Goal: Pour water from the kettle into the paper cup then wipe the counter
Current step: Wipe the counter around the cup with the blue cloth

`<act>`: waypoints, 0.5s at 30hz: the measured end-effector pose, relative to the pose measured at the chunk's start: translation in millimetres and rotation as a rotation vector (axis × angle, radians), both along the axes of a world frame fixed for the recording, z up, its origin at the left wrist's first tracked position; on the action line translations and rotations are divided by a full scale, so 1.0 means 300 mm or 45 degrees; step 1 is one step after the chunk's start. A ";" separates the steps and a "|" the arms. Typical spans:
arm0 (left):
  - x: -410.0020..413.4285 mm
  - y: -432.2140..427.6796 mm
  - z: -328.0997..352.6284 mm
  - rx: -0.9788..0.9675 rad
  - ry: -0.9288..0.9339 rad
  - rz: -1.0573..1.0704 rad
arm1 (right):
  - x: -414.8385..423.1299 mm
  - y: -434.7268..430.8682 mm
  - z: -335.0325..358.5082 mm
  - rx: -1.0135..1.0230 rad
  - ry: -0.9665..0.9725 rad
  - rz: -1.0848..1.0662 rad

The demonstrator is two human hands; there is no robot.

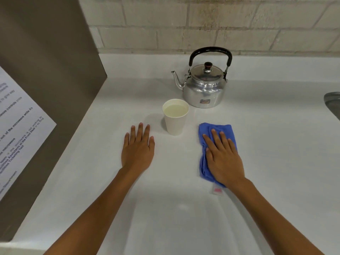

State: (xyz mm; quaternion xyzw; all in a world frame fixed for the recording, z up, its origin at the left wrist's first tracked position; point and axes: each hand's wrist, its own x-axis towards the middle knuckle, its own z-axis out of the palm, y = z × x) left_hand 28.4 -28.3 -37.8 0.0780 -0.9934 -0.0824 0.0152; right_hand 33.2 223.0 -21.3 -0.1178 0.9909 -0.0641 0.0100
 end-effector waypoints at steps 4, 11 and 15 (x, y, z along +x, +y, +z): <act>-0.006 0.003 -0.004 0.013 -0.003 0.021 | 0.125 -0.134 0.019 -0.004 0.021 0.061; -0.006 -0.001 -0.006 0.007 0.005 0.022 | 0.190 -0.200 0.007 -0.018 -0.024 0.254; -0.004 0.003 -0.006 0.009 0.005 0.029 | 0.210 -0.205 0.029 0.011 0.027 0.133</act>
